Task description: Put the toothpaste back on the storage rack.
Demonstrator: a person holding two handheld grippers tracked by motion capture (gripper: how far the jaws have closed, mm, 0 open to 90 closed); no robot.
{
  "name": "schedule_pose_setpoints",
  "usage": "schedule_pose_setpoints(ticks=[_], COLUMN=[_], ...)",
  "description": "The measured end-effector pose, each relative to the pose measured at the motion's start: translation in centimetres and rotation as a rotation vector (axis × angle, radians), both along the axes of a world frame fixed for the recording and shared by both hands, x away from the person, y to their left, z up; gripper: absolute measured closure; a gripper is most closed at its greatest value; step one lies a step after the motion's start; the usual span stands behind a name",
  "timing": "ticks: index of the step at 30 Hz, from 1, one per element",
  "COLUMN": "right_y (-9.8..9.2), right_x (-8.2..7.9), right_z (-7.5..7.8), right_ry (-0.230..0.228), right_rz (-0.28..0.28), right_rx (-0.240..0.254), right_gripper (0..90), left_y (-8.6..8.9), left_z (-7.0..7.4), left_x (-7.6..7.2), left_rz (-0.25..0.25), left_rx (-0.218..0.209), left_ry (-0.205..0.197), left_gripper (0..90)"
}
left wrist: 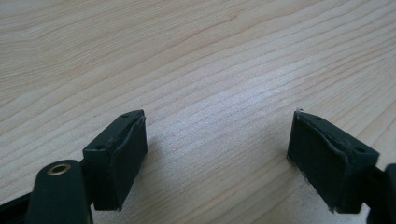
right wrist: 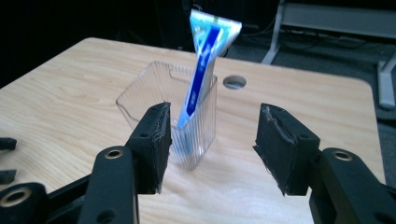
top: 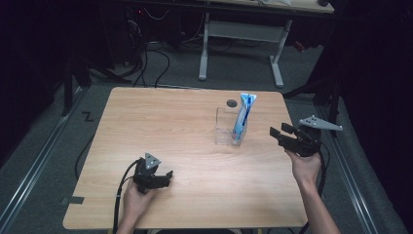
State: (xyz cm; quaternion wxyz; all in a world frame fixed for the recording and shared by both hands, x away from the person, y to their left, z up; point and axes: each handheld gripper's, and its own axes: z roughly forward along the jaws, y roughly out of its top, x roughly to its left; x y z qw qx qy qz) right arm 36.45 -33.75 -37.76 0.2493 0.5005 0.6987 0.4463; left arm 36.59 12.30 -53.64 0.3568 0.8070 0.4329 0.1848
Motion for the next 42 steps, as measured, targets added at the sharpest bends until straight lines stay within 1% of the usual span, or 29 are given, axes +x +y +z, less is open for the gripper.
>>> schedule_pose_setpoints(ticks=[3, 5, 9, 11, 12, 13, 14, 15, 18, 21, 31, 42], right_y=[-0.1, -0.3, -0.3, -0.2, -0.2, -0.1, -0.1, 0.0, 0.1, 0.2, 0.0, -0.3], right_x=[-0.2, -0.6, -0.9, -1.1, -1.1, -1.2, -1.2, -1.3, -1.4, -1.7, -2.4, -2.7], right_z=[-0.5, -1.0, -1.5, -2.0, -2.0, -2.4, -2.4, -2.8, -3.1, -3.4, -4.3, -5.5], right_ry=[0.013, 0.015, 0.017, 0.02, 0.02, 0.023, 0.023, 0.028, 0.035, 0.028, 0.025, 0.039], right_rz=[-0.003, -0.002, 0.0, 0.003, 0.003, 0.005, 0.005, 0.003, 0.004, 0.003, -0.011, -0.029], right_rx=[0.003, 0.011, 0.025, 0.026, 0.026, 0.026, 0.026, 0.021, 0.026, 0.014, 0.019, 0.017], right_gripper=[45.1, 45.2, 45.4, 45.4, 45.4, 45.5, 45.5, 45.6, 45.6, 45.7, 45.8, 45.9], left_y=[0.0, 0.0, 0.0, 0.0, 0.0, 0.0, 0.0, 0.0, 0.0, 0.0, 0.0, 0.0], left_z=[0.0, 0.0, 0.0, 0.0, 0.0, 0.0, 0.0, 0.0, 0.0, 0.0, 0.0, 0.0], left_x=[0.0, 0.0, 0.0, 0.0, 0.0, 0.0, 0.0, 0.0, 0.0, 0.0, 0.0, 0.0], left_rz=[0.0, 0.0, 0.0, 0.001, 0.001, 0.001, 0.001, 0.001, 0.001, 0.001, 0.002, 0.002], left_rx=[0.0, 0.0, 0.0, 0.0, 0.0, 0.0, 0.0, 0.0, 0.0, 0.0, 0.0, 0.0], left_ry=[0.0, 0.0, 0.0, 0.0, 0.0, 0.0, 0.0, 0.0, 0.0, 0.0, 0.0, 0.0], left_gripper=[20.0, 20.1, 20.1, 20.1, 20.1, 20.0, 20.0, 20.1, 20.0, 20.0, 20.1, 20.1])
